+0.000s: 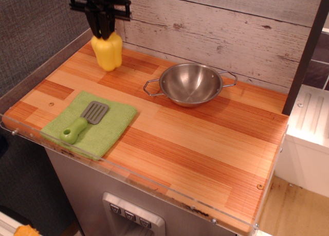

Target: Move the yellow capsicum out of pot and place it onto the table.

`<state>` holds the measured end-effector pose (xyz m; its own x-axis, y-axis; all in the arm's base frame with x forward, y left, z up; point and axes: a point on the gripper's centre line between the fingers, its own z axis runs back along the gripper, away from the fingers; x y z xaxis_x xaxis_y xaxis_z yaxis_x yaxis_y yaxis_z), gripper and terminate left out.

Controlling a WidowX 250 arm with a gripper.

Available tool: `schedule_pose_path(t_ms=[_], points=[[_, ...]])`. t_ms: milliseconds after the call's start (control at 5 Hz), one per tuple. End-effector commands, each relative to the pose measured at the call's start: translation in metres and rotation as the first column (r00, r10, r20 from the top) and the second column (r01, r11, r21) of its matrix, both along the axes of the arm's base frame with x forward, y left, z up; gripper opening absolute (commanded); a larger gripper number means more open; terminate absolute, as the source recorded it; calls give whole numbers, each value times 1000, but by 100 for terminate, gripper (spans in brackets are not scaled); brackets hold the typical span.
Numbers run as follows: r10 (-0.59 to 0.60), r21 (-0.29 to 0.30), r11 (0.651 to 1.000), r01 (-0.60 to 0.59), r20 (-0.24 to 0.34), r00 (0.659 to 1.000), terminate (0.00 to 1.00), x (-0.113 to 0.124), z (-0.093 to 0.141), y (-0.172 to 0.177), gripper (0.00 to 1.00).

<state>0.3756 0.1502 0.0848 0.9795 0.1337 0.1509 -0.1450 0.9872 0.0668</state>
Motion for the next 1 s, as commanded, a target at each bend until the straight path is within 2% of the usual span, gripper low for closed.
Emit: schedule_pose_path(t_ms=[0, 400, 600, 800], points=[[-6, 29, 1000, 6, 7, 1000, 0, -4, 11, 8, 0], [-16, 30, 999, 16, 12, 1000, 0, -7, 17, 12, 0], [-21, 29, 999, 20, 18, 1000, 0, -8, 22, 12, 100], [-25, 26, 999, 24, 30, 999, 0, -8, 27, 10, 100]])
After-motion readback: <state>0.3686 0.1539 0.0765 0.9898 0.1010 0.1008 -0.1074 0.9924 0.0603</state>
